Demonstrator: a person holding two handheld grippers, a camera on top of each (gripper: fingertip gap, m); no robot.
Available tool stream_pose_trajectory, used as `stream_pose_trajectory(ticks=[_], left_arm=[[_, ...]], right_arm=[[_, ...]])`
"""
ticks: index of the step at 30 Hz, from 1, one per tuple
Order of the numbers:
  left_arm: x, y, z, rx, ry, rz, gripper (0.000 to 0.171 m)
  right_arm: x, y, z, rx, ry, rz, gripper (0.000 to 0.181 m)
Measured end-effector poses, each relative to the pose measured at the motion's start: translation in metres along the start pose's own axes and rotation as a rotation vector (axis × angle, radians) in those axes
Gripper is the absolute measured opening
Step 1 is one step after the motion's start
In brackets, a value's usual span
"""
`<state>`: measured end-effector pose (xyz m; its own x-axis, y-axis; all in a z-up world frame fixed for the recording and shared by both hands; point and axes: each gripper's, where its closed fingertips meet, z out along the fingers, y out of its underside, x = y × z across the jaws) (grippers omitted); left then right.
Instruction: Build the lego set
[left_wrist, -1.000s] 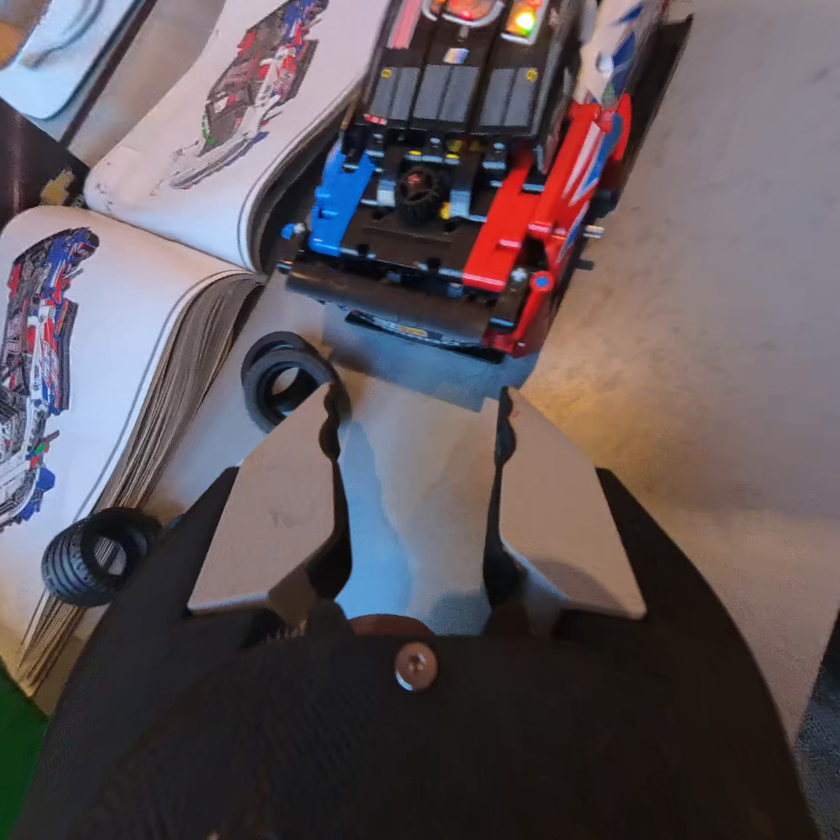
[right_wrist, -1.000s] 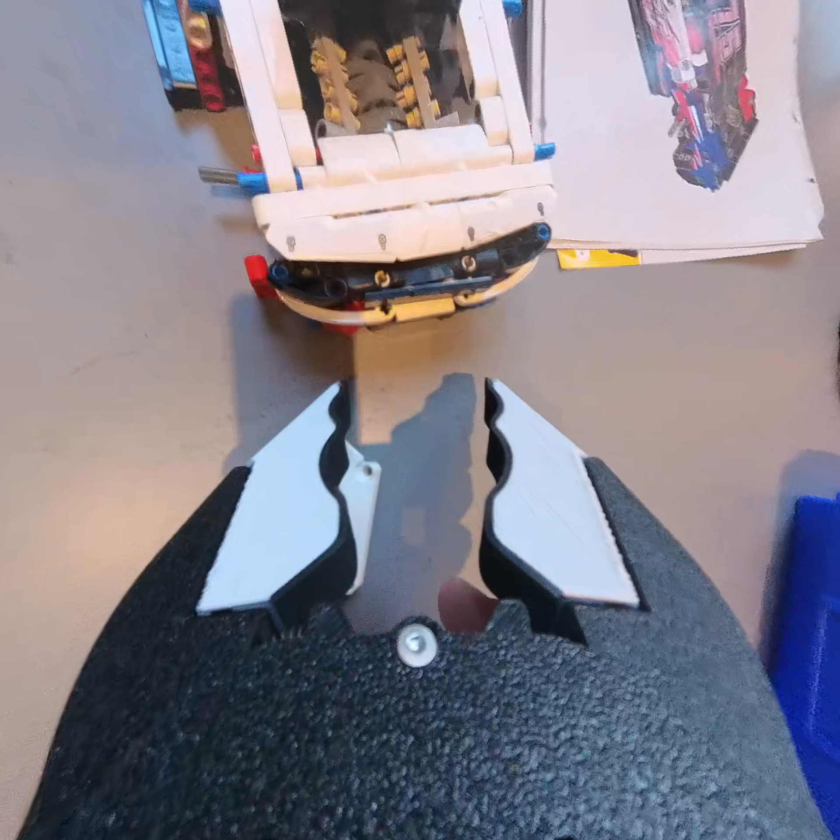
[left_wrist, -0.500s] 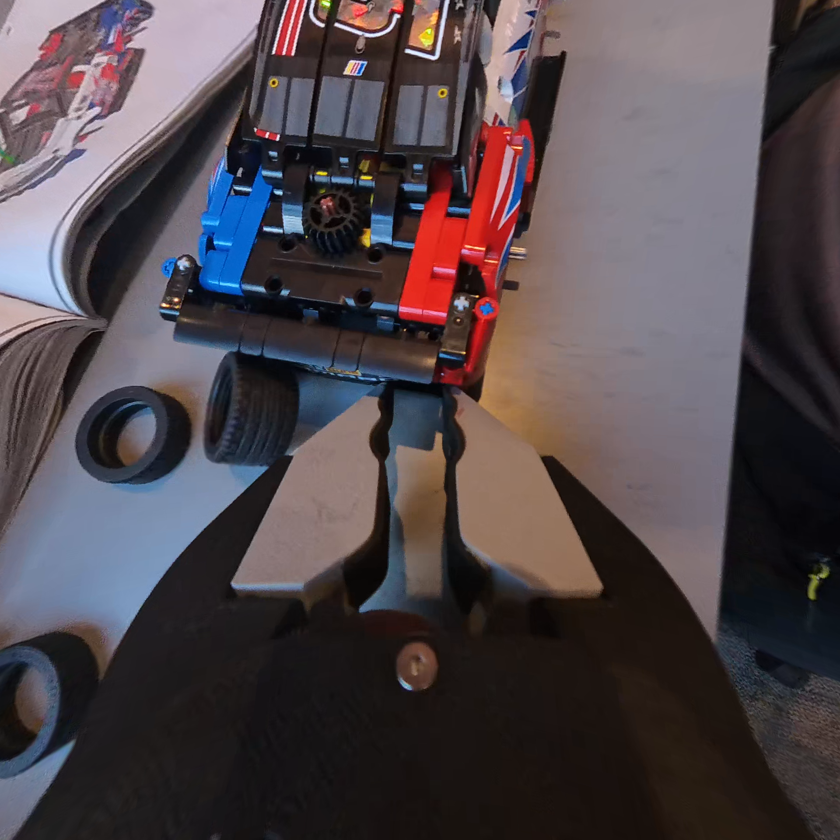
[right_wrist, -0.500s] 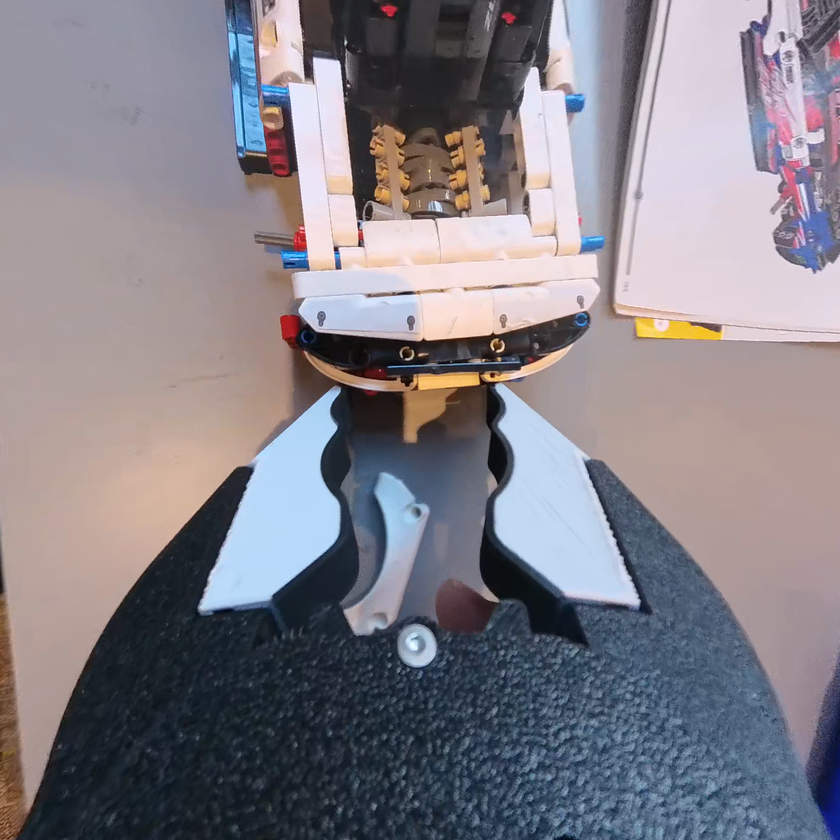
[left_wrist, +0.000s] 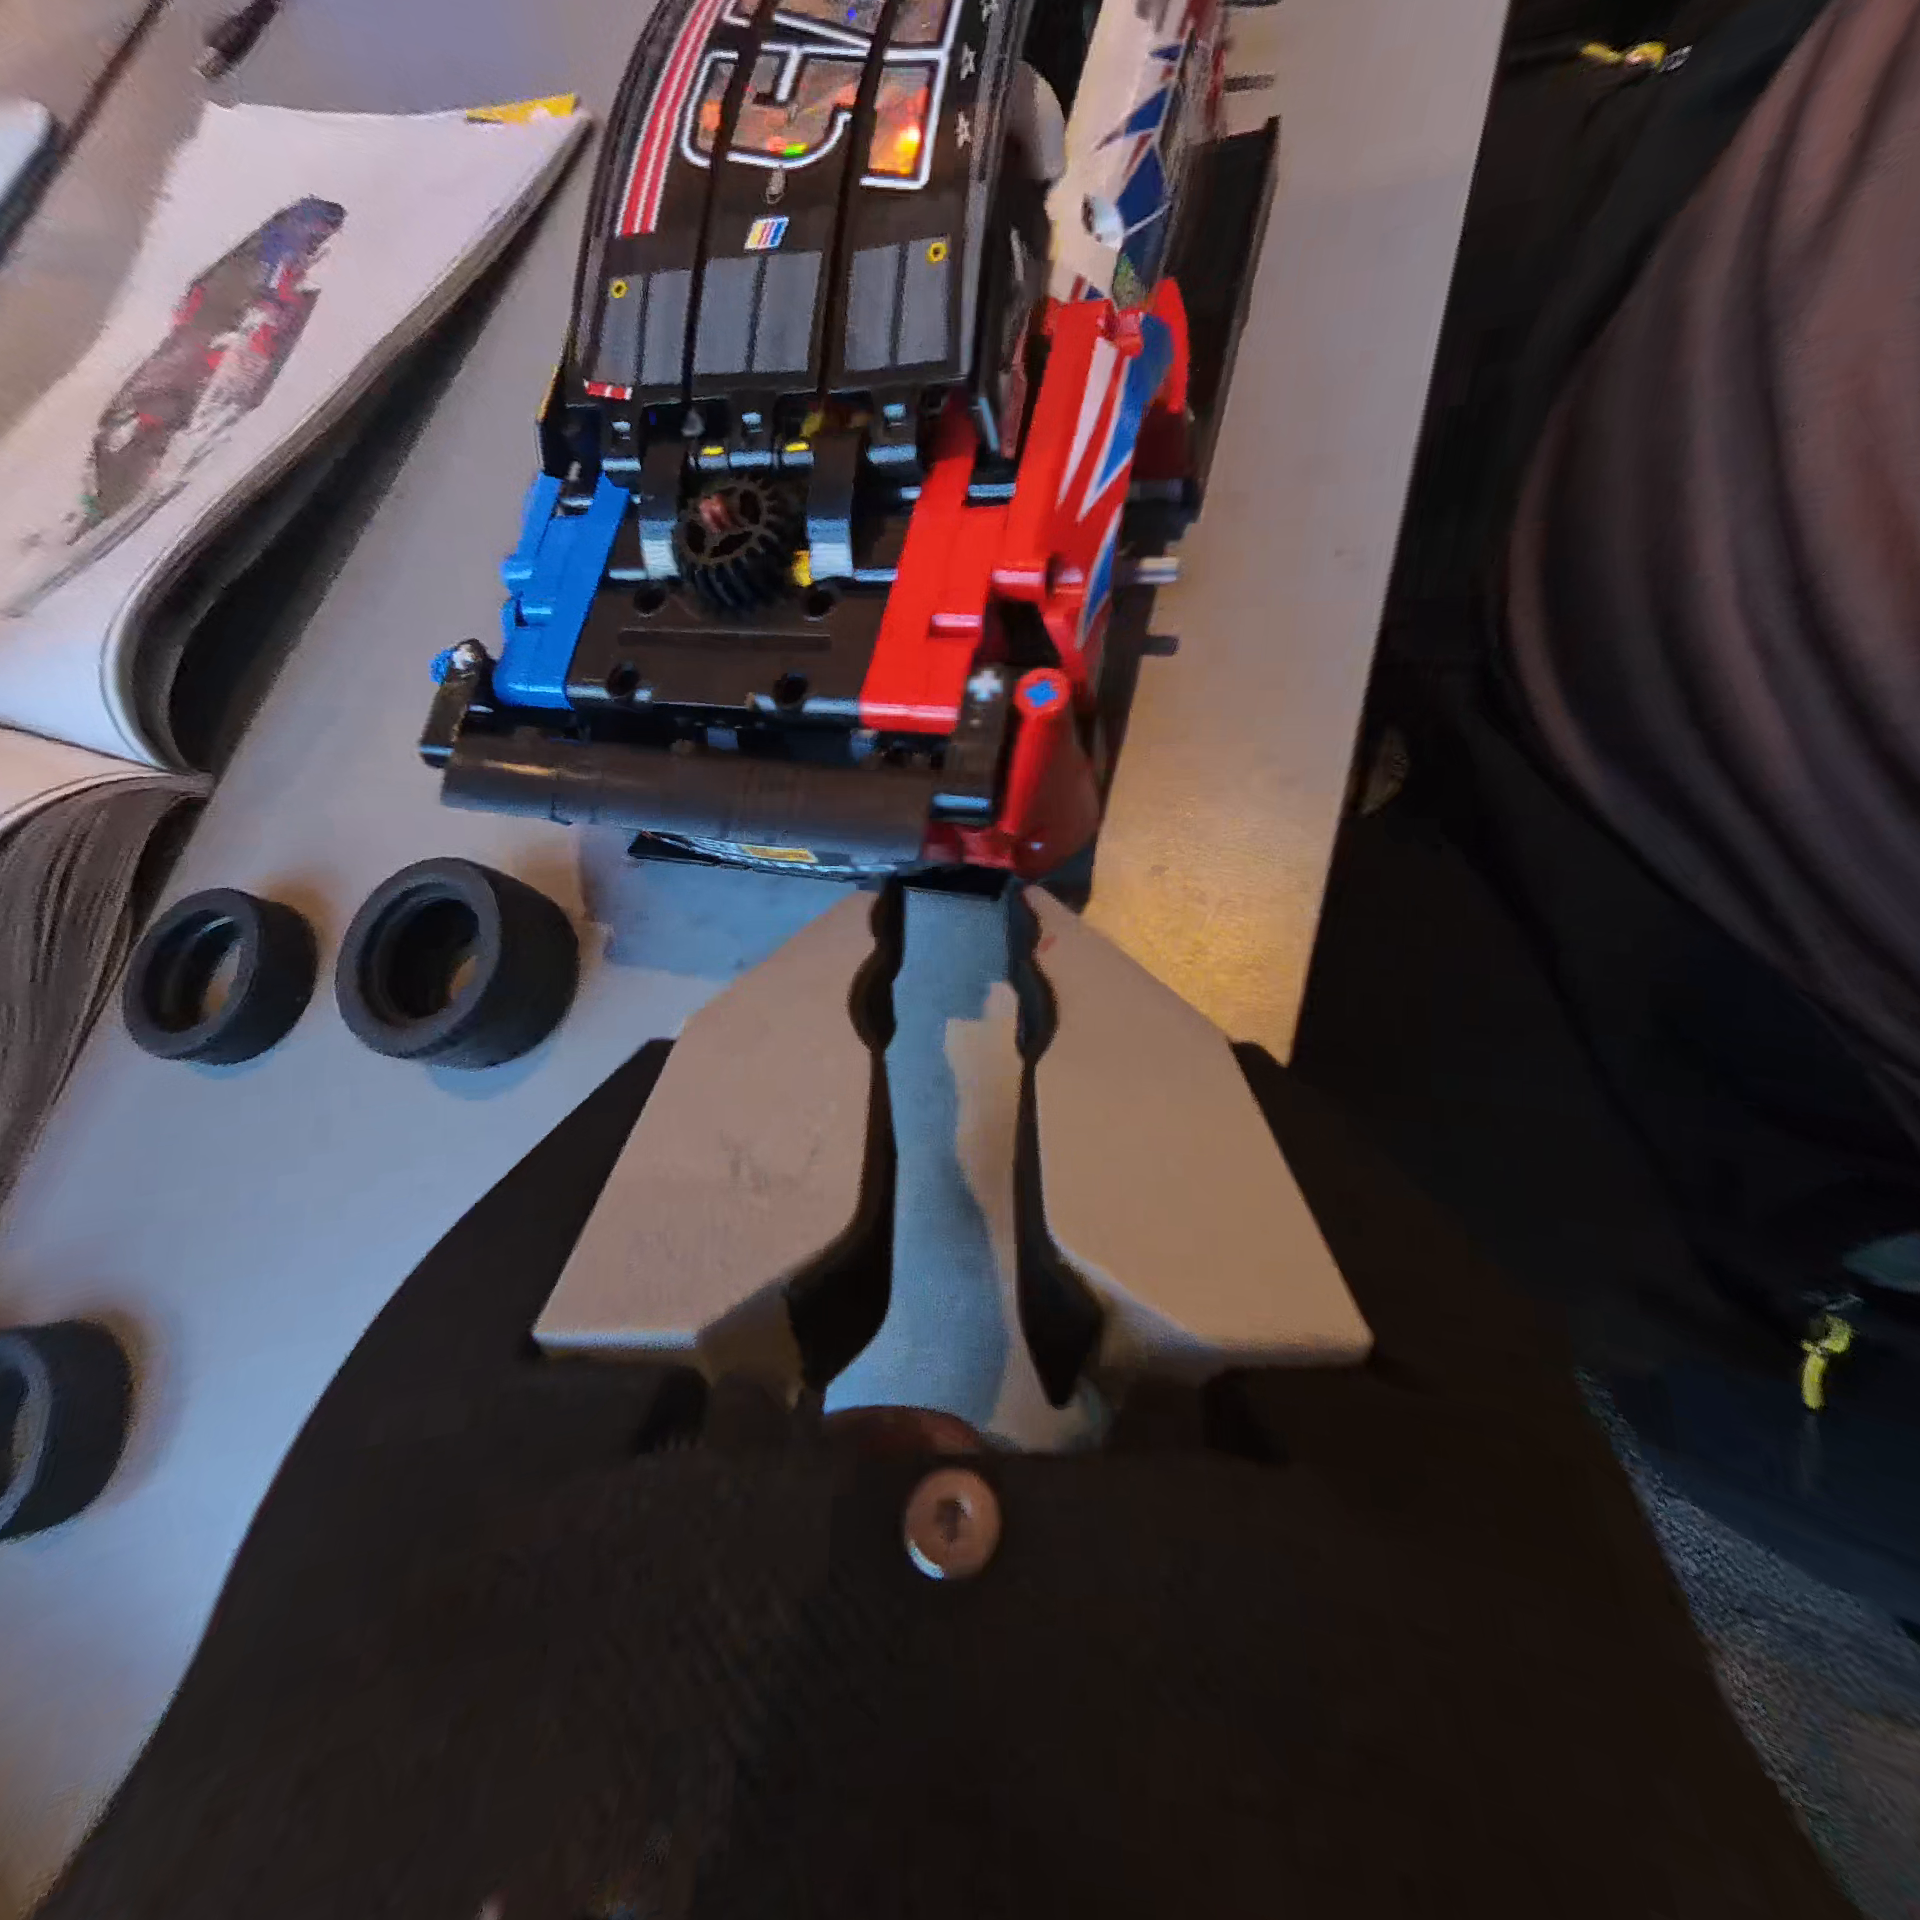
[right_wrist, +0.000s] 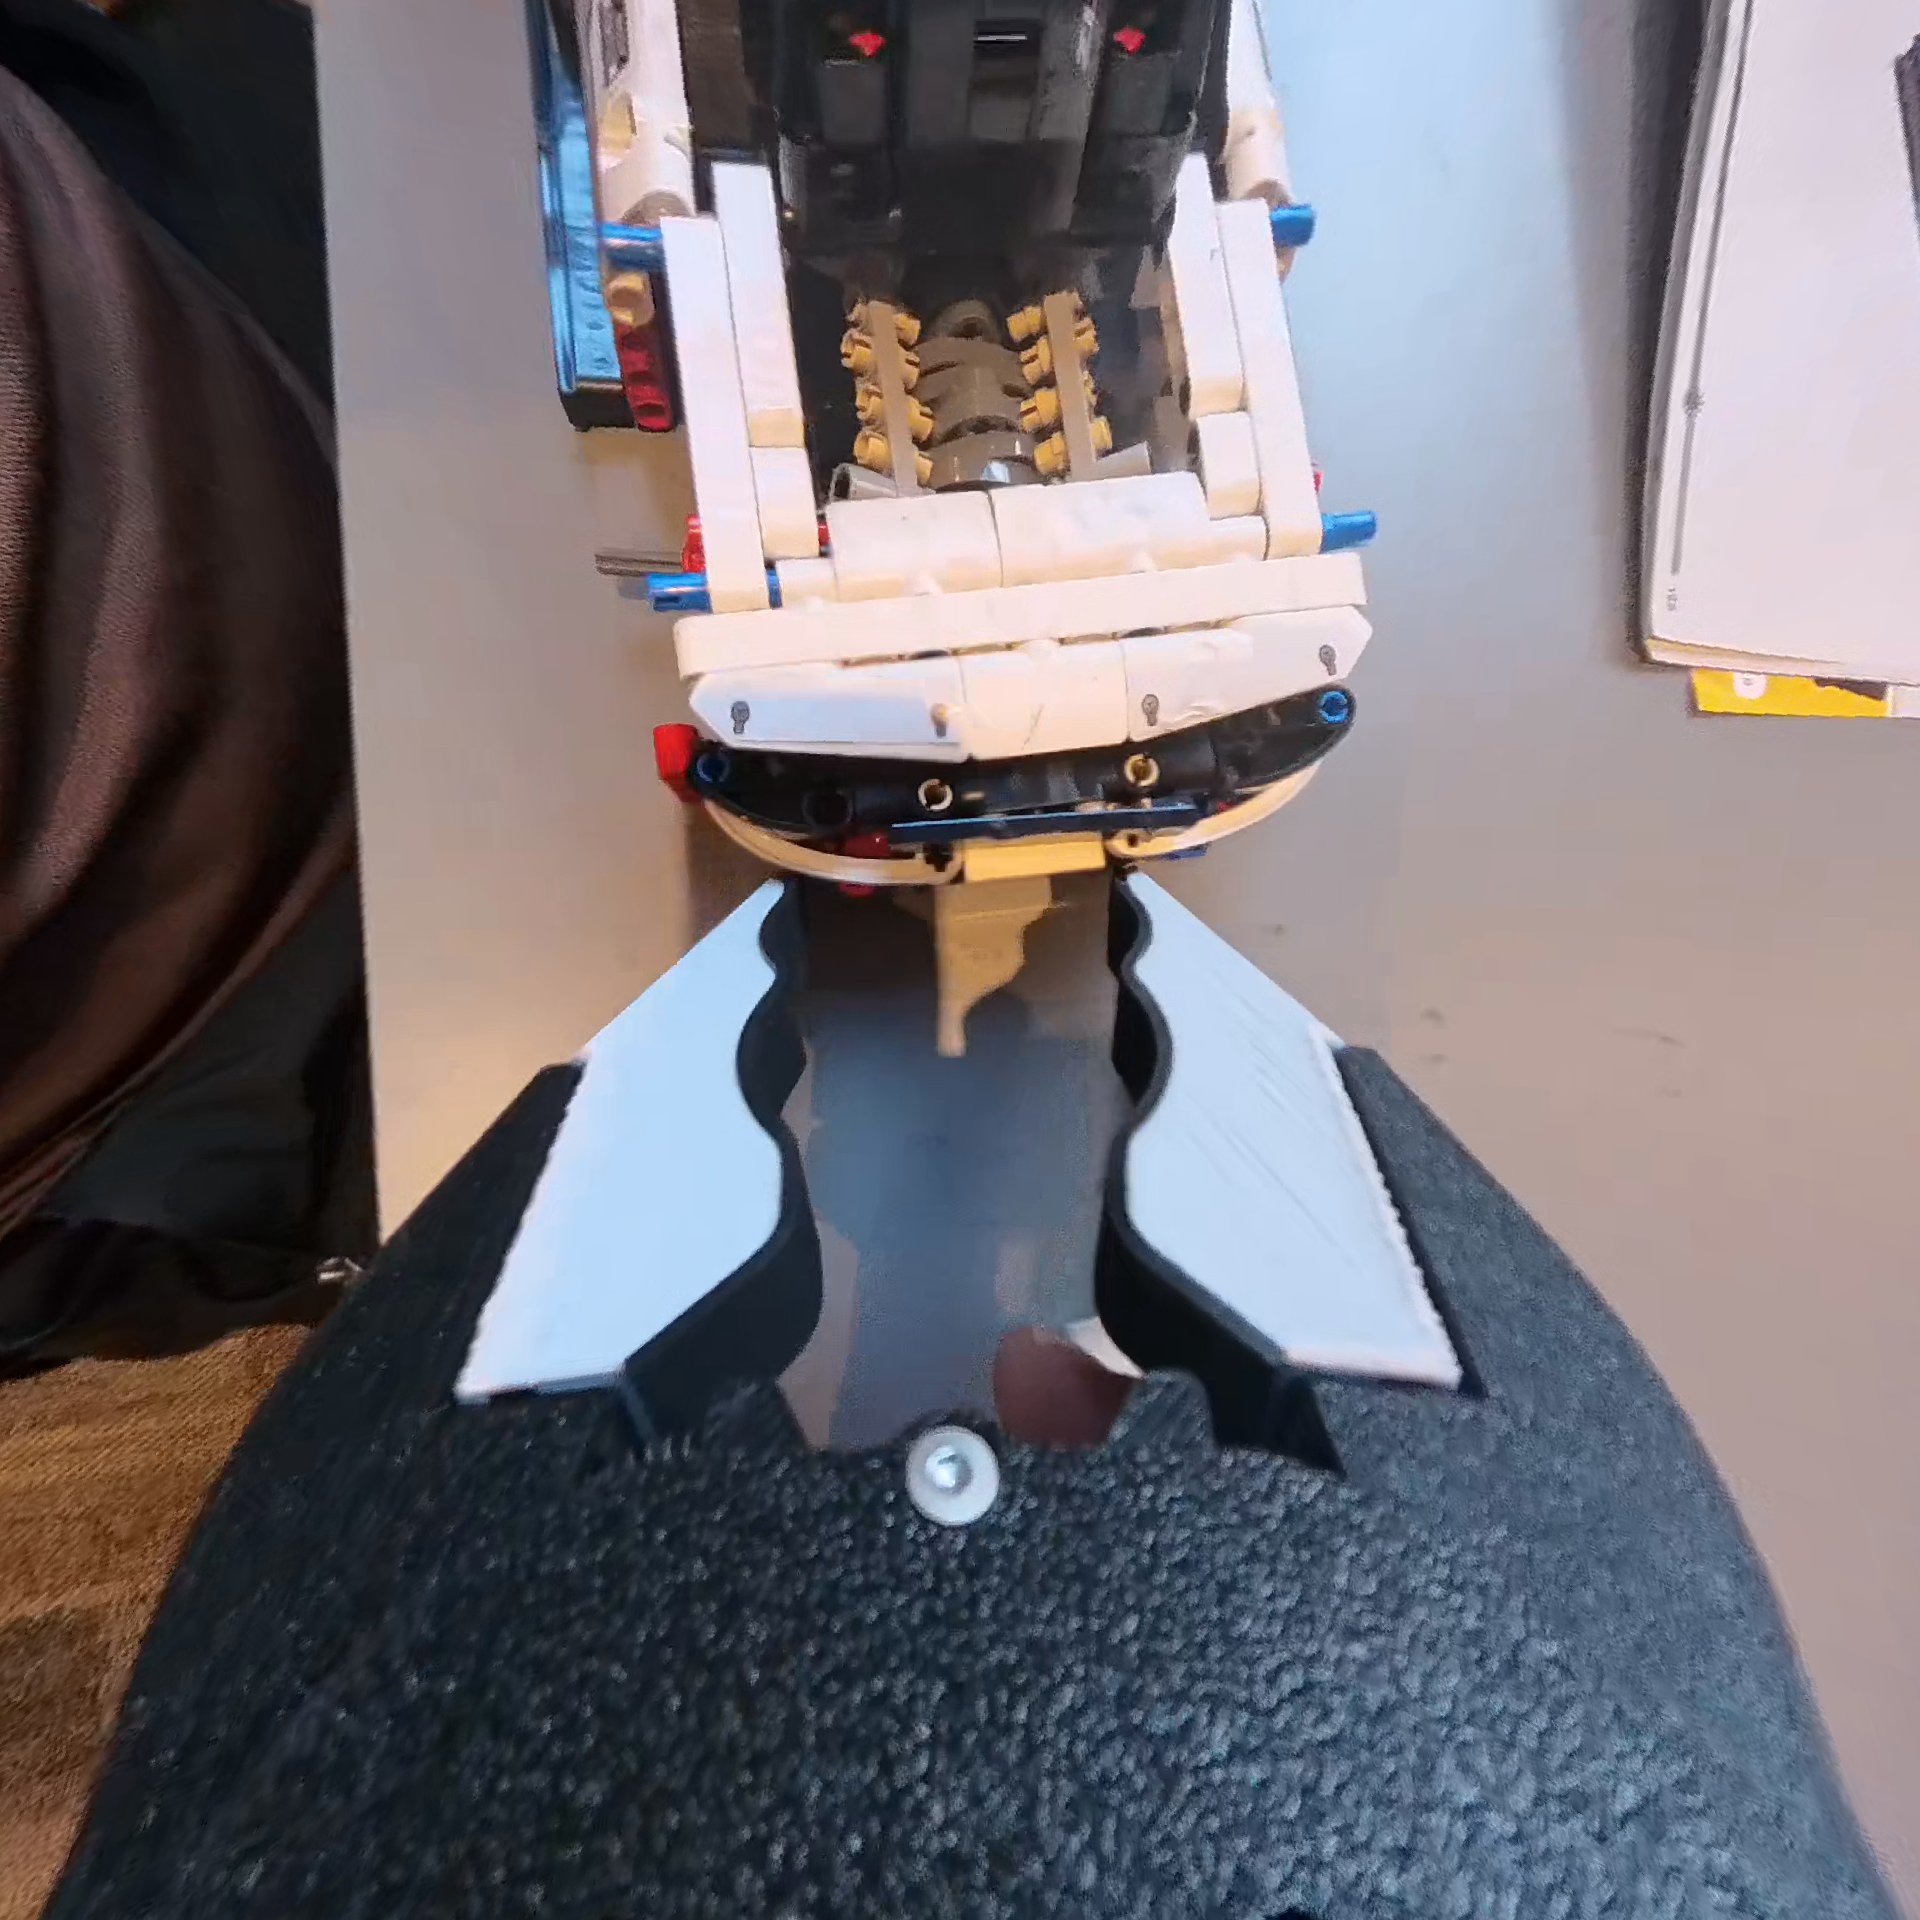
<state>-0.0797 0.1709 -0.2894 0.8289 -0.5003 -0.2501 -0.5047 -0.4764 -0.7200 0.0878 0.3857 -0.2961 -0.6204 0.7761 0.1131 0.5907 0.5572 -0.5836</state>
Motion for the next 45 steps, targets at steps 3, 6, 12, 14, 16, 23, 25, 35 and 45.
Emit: stream_pose_trajectory(ticks=[3, 6, 12, 14, 16, 23, 25, 35, 45], left_arm=[[0.019, -0.001, 0.000, -0.025, -0.045, 0.027, 0.016], [0.040, -0.005, -0.004, 0.035, -0.029, 0.005, 0.010], [0.009, 0.012, -0.025, 0.052, -0.229, -0.101, 0.059], [0.004, 0.014, -0.025, 0.039, -0.234, -0.144, 0.076], [0.003, 0.010, -0.020, 0.023, -0.226, -0.128, 0.080], [0.008, -0.007, -0.003, -0.034, -0.139, -0.047, 0.077], [0.009, -0.006, -0.002, -0.037, -0.119, -0.062, 0.075], [-0.001, 0.002, -0.020, 0.067, -0.060, -0.175, 0.083], [0.020, -0.010, 0.016, -0.038, 0.003, -0.341, 0.073]], right_arm=[[-0.012, -0.001, -0.001, 0.019, 0.071, 0.000, 0.062], [-0.023, 0.002, -0.007, 0.012, 0.144, -0.007, 0.049], [-0.027, 0.009, -0.020, 0.036, 0.237, 0.059, 0.078], [-0.030, 0.010, -0.021, 0.059, 0.195, 0.124, 0.077], [-0.028, 0.013, -0.019, 0.065, 0.175, 0.171, 0.072], [-0.029, 0.008, -0.003, 0.077, 0.052, 0.235, 0.078], [-0.034, 0.001, 0.001, 0.102, 0.026, 0.220, 0.074], [-0.031, 0.001, 0.002, 0.132, 0.045, 0.224, 0.078], [-0.024, -0.004, 0.006, 0.136, 0.051, 0.296, 0.080]])
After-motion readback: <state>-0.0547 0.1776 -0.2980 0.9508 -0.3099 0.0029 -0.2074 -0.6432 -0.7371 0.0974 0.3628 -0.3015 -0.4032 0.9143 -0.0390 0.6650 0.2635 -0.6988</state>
